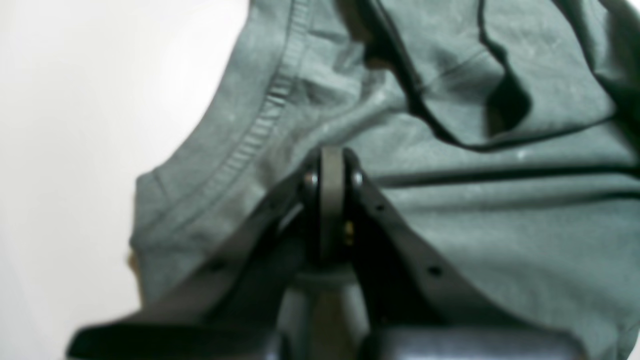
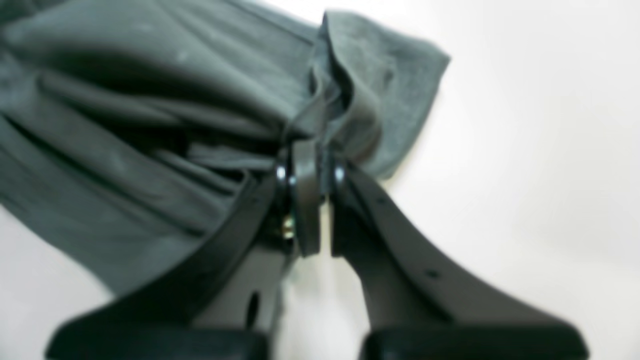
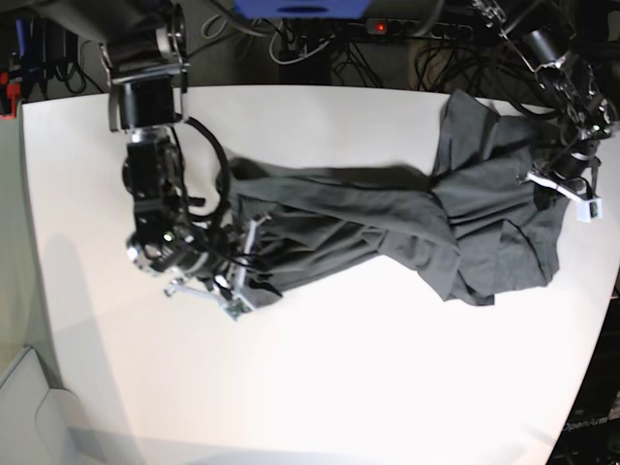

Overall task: Layout the t-shirt on the table in an organized manner, then fold the t-shirt properly
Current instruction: 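Pull the grasped fabric with the right gripper away from the left gripper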

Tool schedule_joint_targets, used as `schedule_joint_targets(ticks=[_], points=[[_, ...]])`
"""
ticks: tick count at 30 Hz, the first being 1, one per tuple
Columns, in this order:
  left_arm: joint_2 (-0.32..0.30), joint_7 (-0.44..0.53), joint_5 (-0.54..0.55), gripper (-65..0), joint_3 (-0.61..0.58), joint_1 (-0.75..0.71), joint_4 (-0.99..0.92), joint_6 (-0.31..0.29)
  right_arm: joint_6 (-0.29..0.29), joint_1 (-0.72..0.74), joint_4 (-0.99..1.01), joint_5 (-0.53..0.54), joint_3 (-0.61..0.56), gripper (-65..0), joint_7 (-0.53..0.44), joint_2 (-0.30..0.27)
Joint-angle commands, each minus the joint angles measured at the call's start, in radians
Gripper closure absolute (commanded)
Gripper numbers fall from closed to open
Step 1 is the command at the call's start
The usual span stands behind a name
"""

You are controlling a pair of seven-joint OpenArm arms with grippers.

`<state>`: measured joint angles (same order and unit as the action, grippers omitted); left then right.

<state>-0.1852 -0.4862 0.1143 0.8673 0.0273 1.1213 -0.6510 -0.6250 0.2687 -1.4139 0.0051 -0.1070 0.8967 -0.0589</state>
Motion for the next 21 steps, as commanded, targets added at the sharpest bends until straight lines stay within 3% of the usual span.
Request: schedule_joint_targets(ticks=[1,9,21], points=[[-0.012,-0.015,-0.034,-0.4,0.000,-0.007,0.003,0.012,-0.002,0.002,-0.052,0.006,0.013,0.0,-0.011,-0.019],[-0.012,0.017,-0.034,-0.4,-0.003,-0.008,-0.004,0.012,-0.068,-0.210,-0.295,0.003,0.056,0.0,0.091,-0.152],[-0.037,0.019,-0.034,-0.4,-0.006,-0.008,0.004,0.012,-0.066,-0.306,-0.361,0.002,0.057,-0.3,0.309,-0.252]])
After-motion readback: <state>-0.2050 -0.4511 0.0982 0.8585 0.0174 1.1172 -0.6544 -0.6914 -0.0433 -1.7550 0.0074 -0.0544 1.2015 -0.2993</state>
